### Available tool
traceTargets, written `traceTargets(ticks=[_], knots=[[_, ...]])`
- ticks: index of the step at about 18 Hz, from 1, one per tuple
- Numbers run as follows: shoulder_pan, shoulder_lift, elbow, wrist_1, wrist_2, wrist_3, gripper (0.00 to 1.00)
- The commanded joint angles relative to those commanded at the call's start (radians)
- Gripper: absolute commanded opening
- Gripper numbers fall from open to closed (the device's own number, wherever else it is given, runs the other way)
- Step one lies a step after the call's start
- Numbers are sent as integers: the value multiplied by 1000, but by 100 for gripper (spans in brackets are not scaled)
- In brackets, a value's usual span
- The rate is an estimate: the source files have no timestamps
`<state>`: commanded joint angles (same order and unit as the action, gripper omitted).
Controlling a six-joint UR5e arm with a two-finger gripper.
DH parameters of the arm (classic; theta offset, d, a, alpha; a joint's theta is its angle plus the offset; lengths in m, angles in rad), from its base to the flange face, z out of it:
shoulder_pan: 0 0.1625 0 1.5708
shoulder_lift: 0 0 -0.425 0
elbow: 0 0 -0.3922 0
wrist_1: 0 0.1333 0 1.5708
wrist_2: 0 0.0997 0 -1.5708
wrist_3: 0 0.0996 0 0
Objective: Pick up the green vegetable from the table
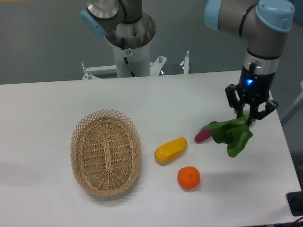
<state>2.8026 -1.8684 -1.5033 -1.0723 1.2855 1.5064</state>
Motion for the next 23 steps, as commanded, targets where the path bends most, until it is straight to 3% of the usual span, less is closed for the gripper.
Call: traceTargets(ticks=[23], knots=[[-3, -3, 6, 8, -31, -66, 23]])
